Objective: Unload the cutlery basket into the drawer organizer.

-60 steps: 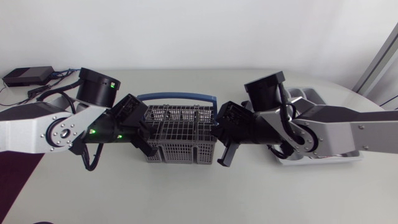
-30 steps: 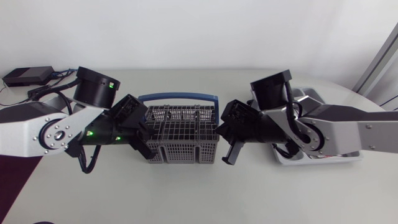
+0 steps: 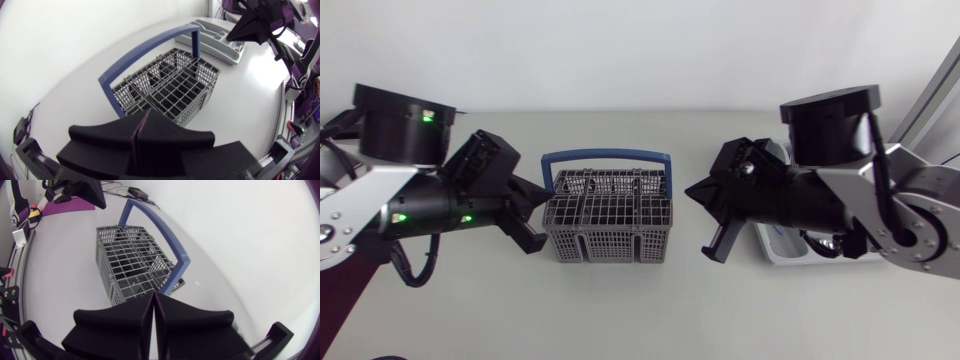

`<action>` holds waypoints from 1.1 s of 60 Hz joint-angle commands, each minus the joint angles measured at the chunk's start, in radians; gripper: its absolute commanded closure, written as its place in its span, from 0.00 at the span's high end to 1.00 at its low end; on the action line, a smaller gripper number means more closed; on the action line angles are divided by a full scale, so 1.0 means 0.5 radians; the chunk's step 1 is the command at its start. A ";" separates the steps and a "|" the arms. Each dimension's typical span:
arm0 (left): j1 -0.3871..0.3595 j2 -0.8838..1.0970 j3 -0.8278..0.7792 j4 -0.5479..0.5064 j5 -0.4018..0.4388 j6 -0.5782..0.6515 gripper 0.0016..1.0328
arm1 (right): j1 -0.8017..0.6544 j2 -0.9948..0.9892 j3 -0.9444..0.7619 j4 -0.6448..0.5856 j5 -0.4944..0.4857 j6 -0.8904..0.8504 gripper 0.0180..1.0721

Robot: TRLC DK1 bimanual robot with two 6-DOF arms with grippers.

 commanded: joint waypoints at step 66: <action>0.723 -1.365 -0.711 0.054 -0.045 -0.167 0.96 | -1.048 -1.586 -0.842 -0.062 -0.006 0.349 0.96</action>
